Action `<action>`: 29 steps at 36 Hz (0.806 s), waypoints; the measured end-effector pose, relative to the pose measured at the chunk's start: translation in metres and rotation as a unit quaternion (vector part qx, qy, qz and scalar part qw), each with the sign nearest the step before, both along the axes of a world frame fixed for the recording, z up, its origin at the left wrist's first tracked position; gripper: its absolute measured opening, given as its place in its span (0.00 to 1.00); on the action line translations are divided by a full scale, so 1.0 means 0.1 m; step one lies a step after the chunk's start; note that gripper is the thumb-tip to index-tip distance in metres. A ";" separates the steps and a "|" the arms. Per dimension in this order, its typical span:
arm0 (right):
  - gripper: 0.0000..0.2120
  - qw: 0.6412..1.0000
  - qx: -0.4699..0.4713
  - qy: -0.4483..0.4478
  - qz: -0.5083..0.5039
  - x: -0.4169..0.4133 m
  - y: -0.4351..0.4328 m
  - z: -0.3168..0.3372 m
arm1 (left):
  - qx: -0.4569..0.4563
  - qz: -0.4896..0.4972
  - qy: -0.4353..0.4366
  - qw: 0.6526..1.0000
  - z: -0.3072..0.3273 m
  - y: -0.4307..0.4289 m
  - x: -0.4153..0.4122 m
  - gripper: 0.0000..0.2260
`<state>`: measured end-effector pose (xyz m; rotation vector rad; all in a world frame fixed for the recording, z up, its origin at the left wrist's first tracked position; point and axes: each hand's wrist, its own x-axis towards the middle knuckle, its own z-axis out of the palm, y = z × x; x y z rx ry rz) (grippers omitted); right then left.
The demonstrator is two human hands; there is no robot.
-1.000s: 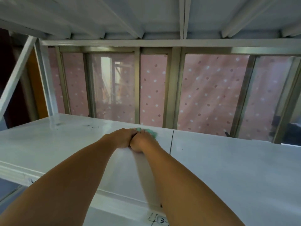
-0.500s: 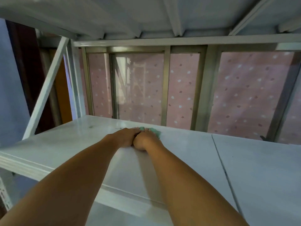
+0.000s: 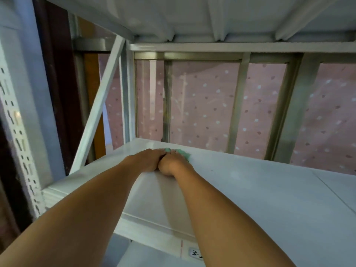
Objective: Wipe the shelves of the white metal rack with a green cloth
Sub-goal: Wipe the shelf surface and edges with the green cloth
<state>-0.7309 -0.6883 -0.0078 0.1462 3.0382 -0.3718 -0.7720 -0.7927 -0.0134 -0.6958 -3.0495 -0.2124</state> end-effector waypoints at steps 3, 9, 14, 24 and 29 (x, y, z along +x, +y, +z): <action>0.31 1.000 0.004 -0.001 0.016 -0.15 -0.24 0.00 | -0.026 0.021 0.004 0.999 -0.02 -0.23 -0.20 0.23; 0.31 0.999 0.002 -0.001 0.033 -0.49 -0.71 -0.01 | -0.051 0.044 0.017 0.998 0.01 -0.67 -0.35 0.23; 0.31 0.998 -0.011 0.015 0.056 -0.77 -1.10 -0.07 | -0.145 0.062 0.080 0.984 0.02 -1.03 -0.50 0.22; 0.21 0.991 -0.031 0.005 0.128 -1.04 -1.40 0.00 | -0.359 0.196 0.093 0.908 0.09 -1.14 -0.54 0.24; 0.18 0.981 -0.073 0.035 0.177 -1.07 -1.31 0.02 | -0.352 0.234 0.095 0.901 0.07 -1.09 -0.62 0.22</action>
